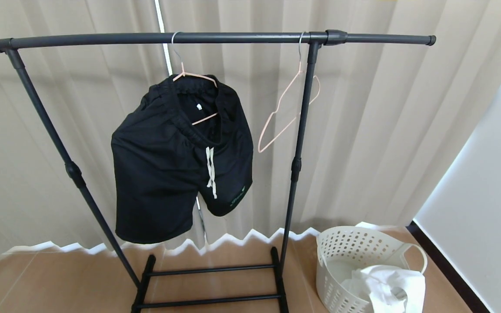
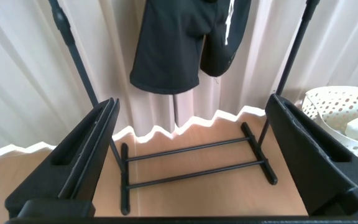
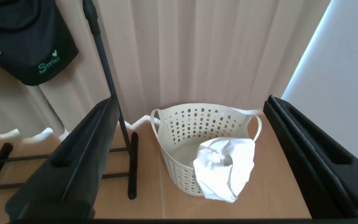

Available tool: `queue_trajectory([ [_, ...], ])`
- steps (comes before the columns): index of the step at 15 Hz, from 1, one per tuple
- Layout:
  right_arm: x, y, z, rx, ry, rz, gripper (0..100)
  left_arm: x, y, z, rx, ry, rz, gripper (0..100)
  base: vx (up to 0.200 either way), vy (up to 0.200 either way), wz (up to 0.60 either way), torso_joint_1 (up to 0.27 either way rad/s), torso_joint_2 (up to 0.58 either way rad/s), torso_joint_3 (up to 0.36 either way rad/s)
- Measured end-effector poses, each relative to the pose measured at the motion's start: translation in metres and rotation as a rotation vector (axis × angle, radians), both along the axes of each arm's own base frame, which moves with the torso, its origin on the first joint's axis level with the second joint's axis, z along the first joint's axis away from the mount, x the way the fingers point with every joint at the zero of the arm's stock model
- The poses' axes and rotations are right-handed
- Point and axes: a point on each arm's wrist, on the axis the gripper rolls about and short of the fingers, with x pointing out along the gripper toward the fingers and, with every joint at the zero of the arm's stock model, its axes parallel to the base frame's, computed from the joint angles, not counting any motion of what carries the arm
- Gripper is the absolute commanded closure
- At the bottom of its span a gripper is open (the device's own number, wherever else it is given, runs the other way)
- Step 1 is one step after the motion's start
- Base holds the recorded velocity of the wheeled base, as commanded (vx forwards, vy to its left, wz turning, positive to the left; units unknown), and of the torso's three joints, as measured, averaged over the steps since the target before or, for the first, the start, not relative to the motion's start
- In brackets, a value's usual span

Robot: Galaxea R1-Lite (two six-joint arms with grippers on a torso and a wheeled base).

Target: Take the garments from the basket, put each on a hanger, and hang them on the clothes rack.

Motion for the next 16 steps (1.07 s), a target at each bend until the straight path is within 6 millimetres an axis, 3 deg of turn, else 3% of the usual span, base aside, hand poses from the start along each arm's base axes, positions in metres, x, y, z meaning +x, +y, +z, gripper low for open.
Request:
queue_trajectory([
  [9,0.0,0.0,0.0,0.001,0.0,0.0,0,0.0,0.0001,0.0,-0.003,0.0,0.003,0,0.0,0.0,0.0,-0.114,0.48,0.367],
  [16,0.0,0.0,-0.0002,0.001,0.001,0.0,0,0.0,0.0,0.0,-0.003,0.001,0.002,0,0.0,0.0,0.0,-0.023,0.38,0.353],
])
